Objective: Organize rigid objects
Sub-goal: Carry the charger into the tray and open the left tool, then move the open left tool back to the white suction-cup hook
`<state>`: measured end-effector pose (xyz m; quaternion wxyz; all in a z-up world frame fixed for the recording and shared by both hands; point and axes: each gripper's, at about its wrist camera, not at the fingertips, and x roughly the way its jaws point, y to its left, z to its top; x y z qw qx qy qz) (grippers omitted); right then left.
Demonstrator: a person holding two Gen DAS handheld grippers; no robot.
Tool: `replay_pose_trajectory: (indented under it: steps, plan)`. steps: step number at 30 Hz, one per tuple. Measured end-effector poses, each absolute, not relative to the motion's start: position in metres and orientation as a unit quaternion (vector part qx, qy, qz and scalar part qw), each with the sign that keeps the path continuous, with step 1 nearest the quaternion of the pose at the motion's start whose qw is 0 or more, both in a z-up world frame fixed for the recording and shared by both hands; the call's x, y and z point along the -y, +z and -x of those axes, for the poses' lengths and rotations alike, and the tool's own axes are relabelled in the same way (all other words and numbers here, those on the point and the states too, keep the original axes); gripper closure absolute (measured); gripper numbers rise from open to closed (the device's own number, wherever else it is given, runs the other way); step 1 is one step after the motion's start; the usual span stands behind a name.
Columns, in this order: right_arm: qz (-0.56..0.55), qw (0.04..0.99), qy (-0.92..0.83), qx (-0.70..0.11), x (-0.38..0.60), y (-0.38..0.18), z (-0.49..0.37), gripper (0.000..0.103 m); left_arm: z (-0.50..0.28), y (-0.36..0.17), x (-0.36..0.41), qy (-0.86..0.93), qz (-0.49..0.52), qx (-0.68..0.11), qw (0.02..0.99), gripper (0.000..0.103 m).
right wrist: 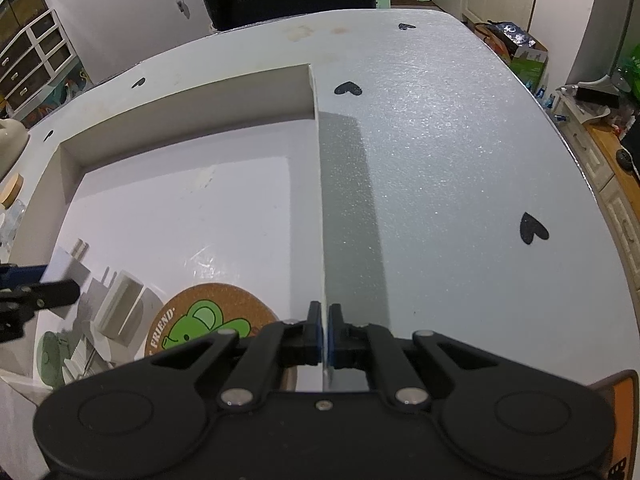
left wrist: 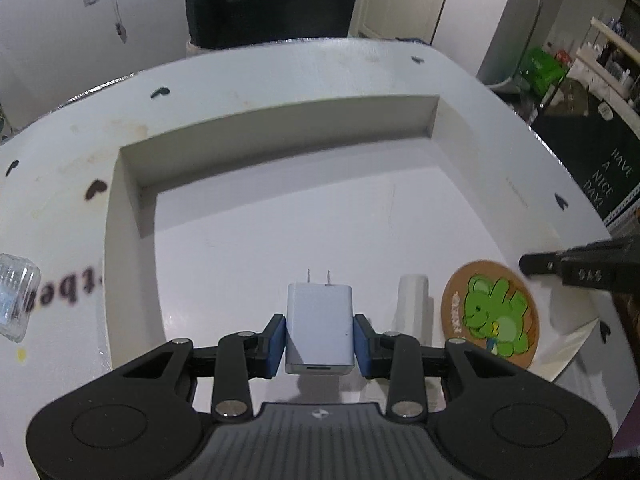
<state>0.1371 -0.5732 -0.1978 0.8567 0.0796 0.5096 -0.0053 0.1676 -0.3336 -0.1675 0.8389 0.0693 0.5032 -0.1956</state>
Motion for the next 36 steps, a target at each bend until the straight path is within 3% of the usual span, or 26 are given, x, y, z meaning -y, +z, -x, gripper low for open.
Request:
replay_pose_trajectory:
  steps: [5,8,10,13,22,36]
  plan:
    - [-0.077,0.856,-0.006,-0.511,0.572,-0.198,-0.138,0.099,-0.169,-0.171,0.334,-0.200,-0.069,-0.512,0.833,0.065]
    - [-0.076,0.855,-0.005,-0.513,0.572,-0.198,-0.139,0.099,-0.167,-0.169,0.335,-0.201,-0.073,-0.516,0.830,0.049]
    - [-0.078,0.855,-0.006,-0.513,0.572,-0.198,-0.139,0.099,-0.164,-0.166,0.334,-0.198,-0.075,-0.514,0.831,0.033]
    - [-0.077,0.855,-0.006,-0.513,0.573,-0.198,-0.139,0.099,-0.161,-0.161,0.331,-0.192,-0.067,-0.514,0.834,0.022]
    - [-0.076,0.854,-0.004,-0.515,0.573,-0.198,-0.141,0.099,-0.151,-0.143,0.323,-0.194,-0.051,-0.496,0.845,0.006]
    - [-0.073,0.855,-0.005,-0.513,0.571,-0.199,-0.140,0.099,-0.137,-0.100,0.288,-0.191,-0.016,-0.444,0.875,0.000]
